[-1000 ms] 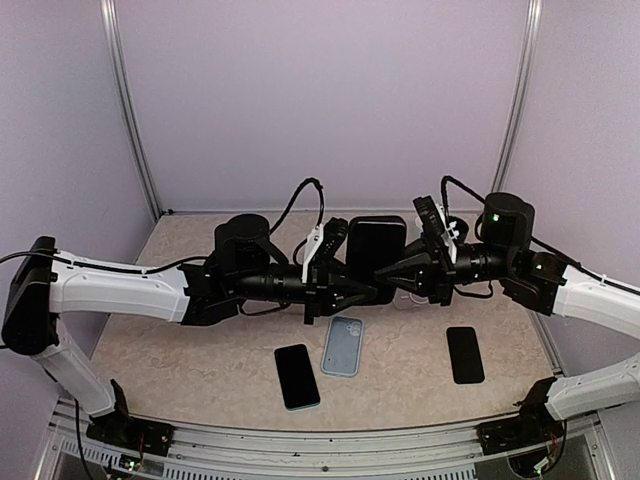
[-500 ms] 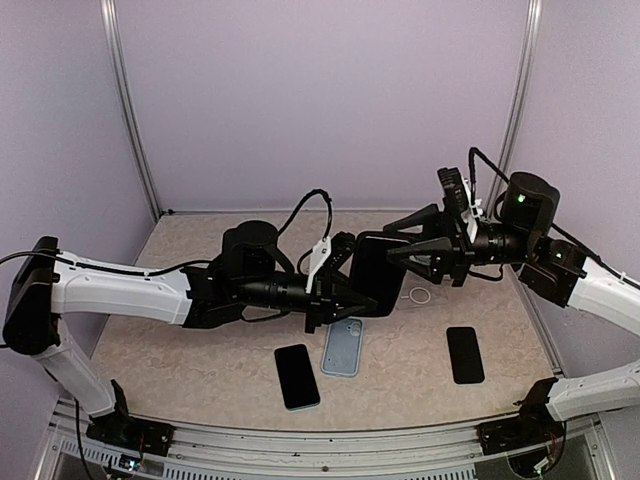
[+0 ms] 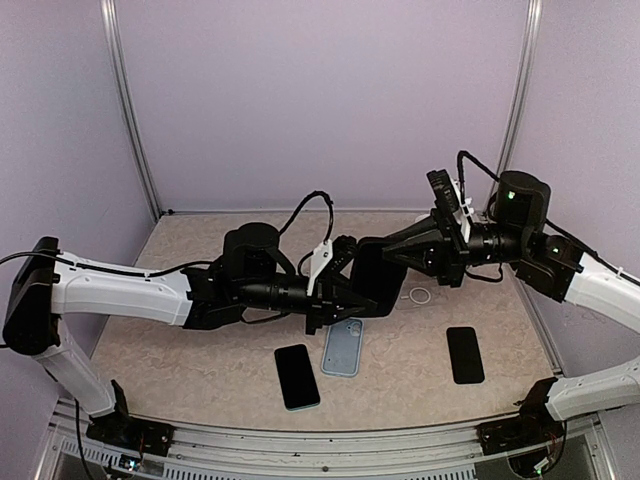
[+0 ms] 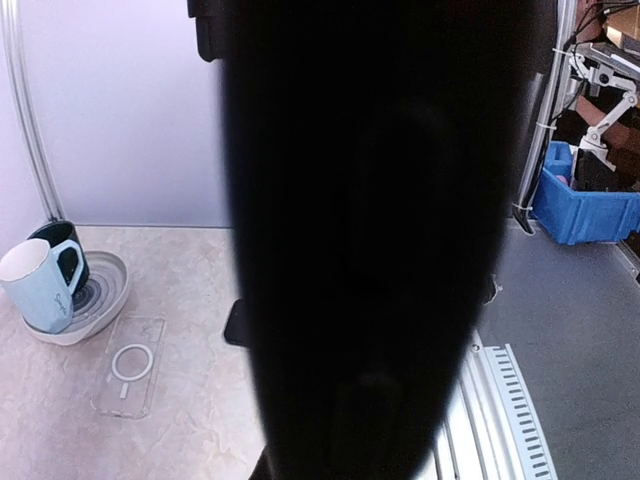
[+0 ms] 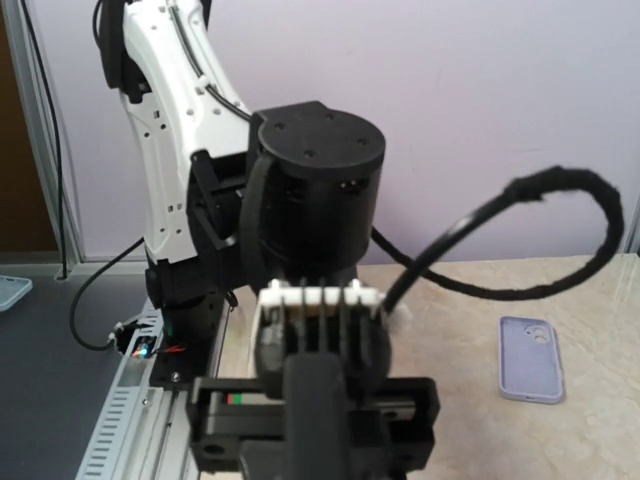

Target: Put the phone into the phone case

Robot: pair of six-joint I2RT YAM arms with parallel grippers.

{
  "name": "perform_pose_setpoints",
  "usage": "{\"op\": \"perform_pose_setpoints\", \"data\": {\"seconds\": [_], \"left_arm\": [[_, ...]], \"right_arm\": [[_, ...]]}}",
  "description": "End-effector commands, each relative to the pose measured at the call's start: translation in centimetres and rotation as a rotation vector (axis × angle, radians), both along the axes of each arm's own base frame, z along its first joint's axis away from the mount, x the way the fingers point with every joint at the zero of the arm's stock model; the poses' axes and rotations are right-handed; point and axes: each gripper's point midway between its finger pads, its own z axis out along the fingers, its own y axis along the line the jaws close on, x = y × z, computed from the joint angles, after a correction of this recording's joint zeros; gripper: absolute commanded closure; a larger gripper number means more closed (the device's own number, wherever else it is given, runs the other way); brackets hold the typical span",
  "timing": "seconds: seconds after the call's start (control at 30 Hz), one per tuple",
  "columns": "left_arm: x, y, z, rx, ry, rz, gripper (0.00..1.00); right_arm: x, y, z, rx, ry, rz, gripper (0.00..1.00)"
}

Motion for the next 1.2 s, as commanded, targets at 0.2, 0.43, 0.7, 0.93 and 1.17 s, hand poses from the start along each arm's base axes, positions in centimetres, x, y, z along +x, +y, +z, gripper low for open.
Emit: {"op": "perform_pose_setpoints", "data": {"seconds": [0.2,0.43,0.7,0.93,1.17], "left_arm": [[-0.7,0.4,4.2,-0.125,-0.039,-0.013,1.0],[-1.6,1.1,6.2,-0.186,-0.037,-0.045,1.0],[-0.4,0.4,5.3,-0.158,0.009,0.002,0.94],[9.8,5.5,0.9,-0.062,0.259,0.479,0.01],[14.7,9.6,-5.2,0.075,0.45,0.698,0.01]], "right_arm": [[1.7,-0.3,-1.1,-0.049,0.04,-0.085,0.02],[0.9,-0.3,-2.9,-0.004,0.107,-0.036,0.45],[2.9,0.0,-2.8,-0.01,0.2,-0.111,1.0],[9.2,-6.4,-14.2,-0.294,0.814,-0.468,1.0],[7.3,-6.6,-21.4,-0.42,1.073,-0.448,1.0]]}}
